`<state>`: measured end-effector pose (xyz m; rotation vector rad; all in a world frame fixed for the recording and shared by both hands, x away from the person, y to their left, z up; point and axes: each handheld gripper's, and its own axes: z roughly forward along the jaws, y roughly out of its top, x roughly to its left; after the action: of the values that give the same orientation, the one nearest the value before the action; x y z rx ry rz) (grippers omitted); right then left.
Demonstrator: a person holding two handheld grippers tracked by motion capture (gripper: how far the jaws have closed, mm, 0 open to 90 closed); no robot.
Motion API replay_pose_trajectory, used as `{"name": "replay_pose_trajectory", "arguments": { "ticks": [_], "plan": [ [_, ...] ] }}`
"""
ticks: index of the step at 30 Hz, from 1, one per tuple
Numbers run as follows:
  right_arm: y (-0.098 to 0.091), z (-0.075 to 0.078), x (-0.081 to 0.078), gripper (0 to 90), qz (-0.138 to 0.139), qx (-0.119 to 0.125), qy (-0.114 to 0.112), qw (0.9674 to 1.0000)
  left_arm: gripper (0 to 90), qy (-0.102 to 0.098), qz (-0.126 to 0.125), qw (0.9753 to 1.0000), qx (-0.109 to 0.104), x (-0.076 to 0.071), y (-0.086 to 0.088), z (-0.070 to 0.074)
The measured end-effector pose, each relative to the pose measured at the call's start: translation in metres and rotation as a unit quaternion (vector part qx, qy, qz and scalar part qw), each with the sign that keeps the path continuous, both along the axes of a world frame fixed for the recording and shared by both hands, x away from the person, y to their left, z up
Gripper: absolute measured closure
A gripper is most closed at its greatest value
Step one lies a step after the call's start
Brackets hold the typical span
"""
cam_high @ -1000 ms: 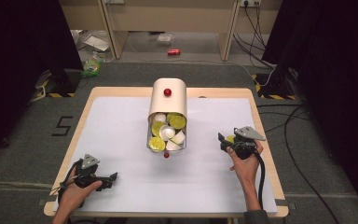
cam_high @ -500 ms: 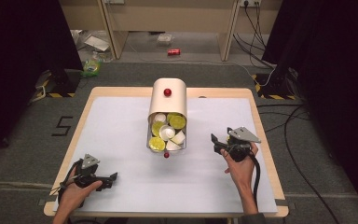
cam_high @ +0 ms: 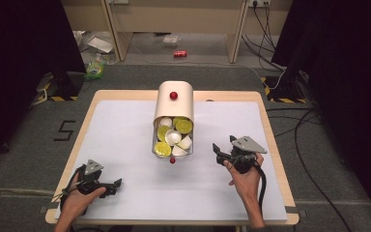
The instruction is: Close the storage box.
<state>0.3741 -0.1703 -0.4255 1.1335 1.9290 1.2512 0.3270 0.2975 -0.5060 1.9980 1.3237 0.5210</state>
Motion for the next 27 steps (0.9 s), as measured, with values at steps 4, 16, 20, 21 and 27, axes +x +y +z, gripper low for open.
{"name": "replay_pose_trajectory", "arguments": {
  "ticks": [4, 16, 20, 21, 27],
  "plan": [
    [0.002, -0.002, -0.006, 29.4, 0.006, 0.004, 0.002, 1.0, 0.0, 0.0, 0.0, 1.0, 0.0, 0.0, 0.0, 0.0],
    [0.01, -0.001, -0.025, 27.1, 0.03, 0.007, -0.006, 0.9995, 0.0, 0.0, 0.0, 1.0, -0.001, 0.0, 0.0, 0.0],
    [0.014, -0.002, -0.03, 25.5, 0.042, 0.003, -0.008, 0.9991, 0.0, 0.0, 0.0, 1.0, -0.001, 0.0, 0.0, 0.0],
    [0.015, -0.002, -0.031, 25.0, 0.042, 0.005, -0.007, 0.9991, 0.0, 0.0, 0.0, 1.0, -0.001, 0.0, 0.0, 0.0],
    [0.02, -0.001, -0.035, 23.0, 0.058, 0.008, -0.003, 0.9983, 0.0, 0.0, 0.0, 1.0, -0.001, 0.0, 0.0, 0.0]
  ]
}}
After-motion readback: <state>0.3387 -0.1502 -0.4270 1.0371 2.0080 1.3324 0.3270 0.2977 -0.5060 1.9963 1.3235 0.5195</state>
